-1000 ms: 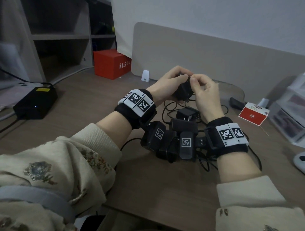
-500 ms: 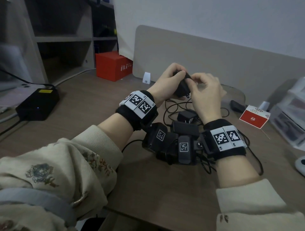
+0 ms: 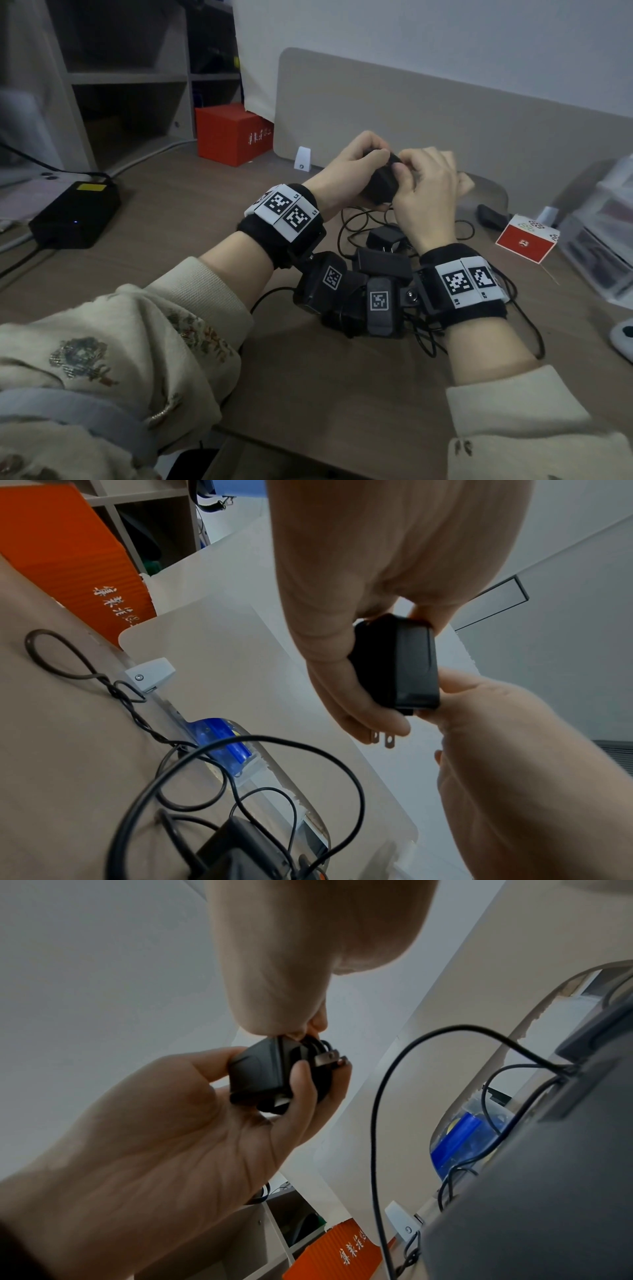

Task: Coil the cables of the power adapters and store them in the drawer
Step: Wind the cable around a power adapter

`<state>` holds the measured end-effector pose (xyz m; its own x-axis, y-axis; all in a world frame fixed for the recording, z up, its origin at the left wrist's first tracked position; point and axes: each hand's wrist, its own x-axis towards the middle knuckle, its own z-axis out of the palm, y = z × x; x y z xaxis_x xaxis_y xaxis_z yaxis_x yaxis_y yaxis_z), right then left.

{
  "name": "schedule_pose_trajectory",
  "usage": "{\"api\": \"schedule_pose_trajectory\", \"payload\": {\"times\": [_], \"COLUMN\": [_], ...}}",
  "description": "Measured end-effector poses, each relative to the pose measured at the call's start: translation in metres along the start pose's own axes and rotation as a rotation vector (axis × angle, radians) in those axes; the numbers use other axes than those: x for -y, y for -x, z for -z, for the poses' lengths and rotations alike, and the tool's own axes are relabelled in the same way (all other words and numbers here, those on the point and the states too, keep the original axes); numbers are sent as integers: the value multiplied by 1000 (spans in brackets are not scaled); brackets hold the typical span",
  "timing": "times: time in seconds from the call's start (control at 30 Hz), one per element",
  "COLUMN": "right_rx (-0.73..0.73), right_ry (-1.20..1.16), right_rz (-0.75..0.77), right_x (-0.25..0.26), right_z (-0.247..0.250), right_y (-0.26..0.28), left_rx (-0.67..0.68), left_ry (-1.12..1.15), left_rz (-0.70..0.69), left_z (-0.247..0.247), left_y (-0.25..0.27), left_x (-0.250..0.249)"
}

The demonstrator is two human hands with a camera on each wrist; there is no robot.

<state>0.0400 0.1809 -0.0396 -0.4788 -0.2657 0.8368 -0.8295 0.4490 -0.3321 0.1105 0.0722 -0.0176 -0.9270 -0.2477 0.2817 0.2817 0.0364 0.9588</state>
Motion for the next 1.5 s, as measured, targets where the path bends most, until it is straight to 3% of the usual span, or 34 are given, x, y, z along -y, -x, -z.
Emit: {"api": "schedule_pose_trajectory", "payload": {"times": [0.5,0.73,0.87,1.07,1.5], "right_rx": [91,123,66,-40,-23], "right_ry": [-191,-309,-464,-572,-612], "right_rz": [-9,-15,-43,-83,-137], "right_x": [-1,-2,4,2,2], "right_z": [3,3,2,1,5], "right_y": [2,1,-3,-2,-3], "left_rx": [58,65,94,92,129], "left_ry": [19,153,326,360,334], "left_rz": [36,54,48,29,79], "left_z": [8,13,17,17,13], "left_y": [-2,-2,1,1,7], "left_x": [1,2,-2,-4,-8]}}
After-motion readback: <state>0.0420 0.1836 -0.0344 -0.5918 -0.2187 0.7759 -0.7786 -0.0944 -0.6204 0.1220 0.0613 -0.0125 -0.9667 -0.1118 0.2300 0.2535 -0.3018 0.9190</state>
